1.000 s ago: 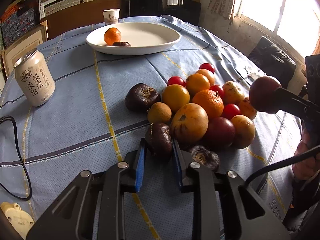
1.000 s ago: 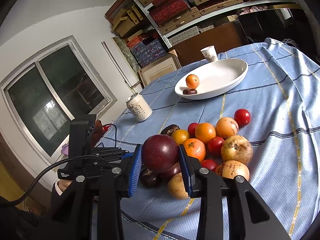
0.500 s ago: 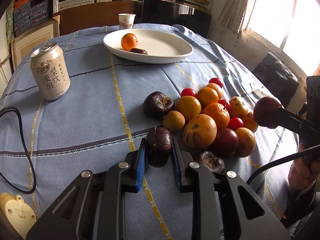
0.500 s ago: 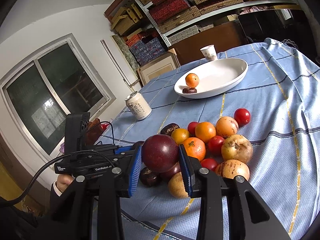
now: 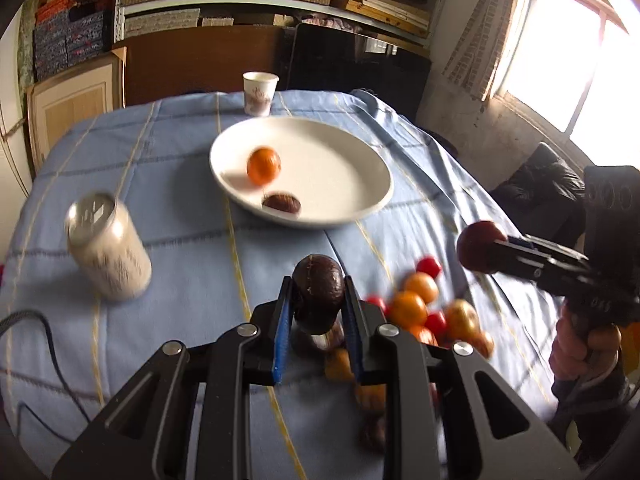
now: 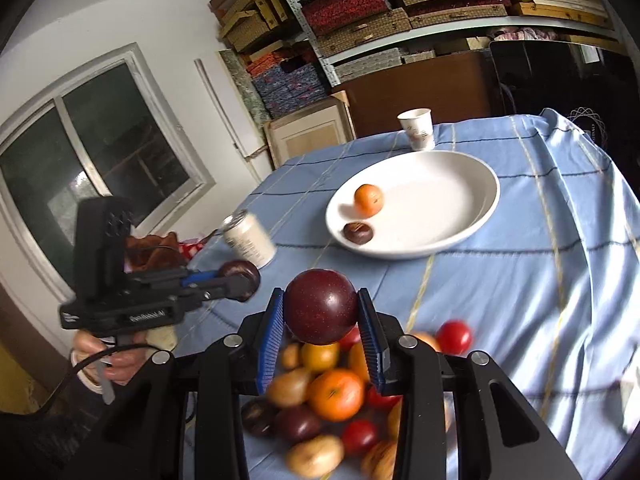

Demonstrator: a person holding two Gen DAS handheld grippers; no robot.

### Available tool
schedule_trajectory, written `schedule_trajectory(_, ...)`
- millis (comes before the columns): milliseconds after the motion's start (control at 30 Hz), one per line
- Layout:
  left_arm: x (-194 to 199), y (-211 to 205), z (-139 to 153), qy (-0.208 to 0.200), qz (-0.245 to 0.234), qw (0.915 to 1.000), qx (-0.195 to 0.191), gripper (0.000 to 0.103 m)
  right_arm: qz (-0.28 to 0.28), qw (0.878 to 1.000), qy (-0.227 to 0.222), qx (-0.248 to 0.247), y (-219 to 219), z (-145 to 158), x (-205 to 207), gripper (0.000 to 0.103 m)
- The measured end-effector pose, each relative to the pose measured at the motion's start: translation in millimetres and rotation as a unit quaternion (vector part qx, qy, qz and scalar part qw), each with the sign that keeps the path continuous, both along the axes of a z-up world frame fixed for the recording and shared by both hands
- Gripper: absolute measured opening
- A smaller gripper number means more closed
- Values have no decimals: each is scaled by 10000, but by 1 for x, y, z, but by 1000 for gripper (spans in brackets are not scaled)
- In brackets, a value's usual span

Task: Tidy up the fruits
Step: 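Carry the plum and dark fruit to the white plate and release both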

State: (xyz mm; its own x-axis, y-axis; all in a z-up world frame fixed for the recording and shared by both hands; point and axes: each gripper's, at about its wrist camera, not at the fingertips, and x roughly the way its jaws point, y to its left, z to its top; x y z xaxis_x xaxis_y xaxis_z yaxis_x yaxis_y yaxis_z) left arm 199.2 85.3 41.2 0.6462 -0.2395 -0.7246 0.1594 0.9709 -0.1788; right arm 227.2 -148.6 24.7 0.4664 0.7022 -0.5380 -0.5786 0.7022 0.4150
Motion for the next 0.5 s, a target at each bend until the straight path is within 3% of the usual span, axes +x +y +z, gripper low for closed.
schedule_trajectory(167, 69, -9, 1, 149, 131, 9998, 90, 23, -230, 9988, 429, 25, 8, -17, 59, 37)
schedule_trajectory(267, 111, -17, -10, 444, 92, 9989, 69, 23, -431, 9969, 647, -73, 14, -28, 96, 37)
schedule_trajectory(500, 161, -26, -25, 649, 107, 9977, 172, 23, -422, 9956, 753, -376, 34, -43, 143, 38)
